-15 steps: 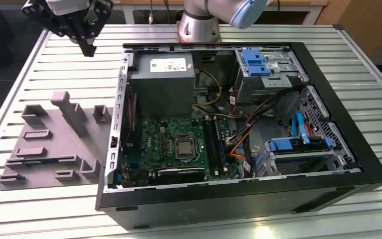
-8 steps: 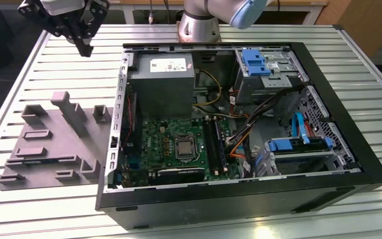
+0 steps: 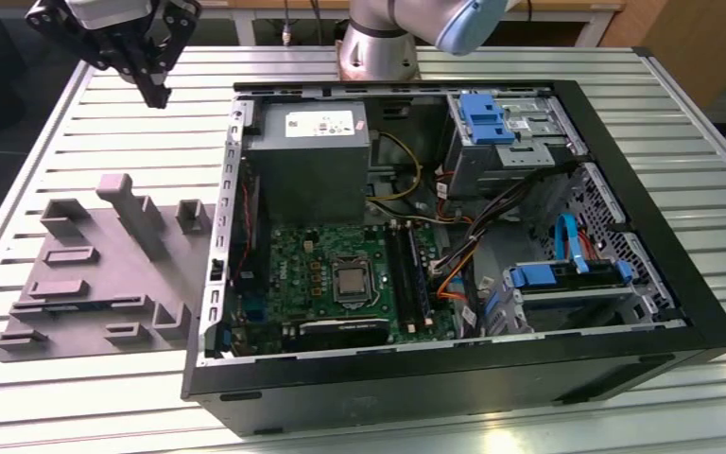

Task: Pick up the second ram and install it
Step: 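Reach for the second ram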

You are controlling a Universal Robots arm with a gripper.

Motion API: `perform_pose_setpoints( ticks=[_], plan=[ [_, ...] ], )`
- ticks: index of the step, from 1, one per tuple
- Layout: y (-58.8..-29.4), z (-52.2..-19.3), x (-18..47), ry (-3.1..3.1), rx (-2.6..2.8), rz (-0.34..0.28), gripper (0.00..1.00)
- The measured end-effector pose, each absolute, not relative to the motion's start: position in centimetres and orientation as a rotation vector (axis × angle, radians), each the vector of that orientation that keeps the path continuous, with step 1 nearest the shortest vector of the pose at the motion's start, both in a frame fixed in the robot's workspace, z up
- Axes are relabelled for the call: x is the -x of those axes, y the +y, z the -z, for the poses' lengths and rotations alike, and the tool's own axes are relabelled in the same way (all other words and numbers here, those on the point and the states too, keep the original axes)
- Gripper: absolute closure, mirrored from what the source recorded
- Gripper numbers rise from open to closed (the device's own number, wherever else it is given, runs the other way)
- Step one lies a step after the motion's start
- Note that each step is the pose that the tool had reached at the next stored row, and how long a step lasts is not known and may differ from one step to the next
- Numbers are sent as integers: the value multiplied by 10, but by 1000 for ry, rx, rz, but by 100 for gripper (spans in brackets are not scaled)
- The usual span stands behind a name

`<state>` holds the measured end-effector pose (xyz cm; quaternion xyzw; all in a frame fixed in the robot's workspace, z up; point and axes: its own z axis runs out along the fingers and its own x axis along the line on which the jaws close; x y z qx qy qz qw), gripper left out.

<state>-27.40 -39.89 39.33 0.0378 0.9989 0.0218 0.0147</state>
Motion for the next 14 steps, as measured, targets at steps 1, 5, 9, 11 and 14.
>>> perform_pose_setpoints(
  ticks=[1,5,9,11,14],
  plan=[
    [-399,-393,275,3109,-118,-68,89],
    [-399,-393,278,3109,-118,-68,89],
    [-399,-393,280,3109,-118,-68,89],
    [-399,-393,281,3109,-118,-68,89],
    [-399,-393,283,3109,-118,-68,89]
  ],
)
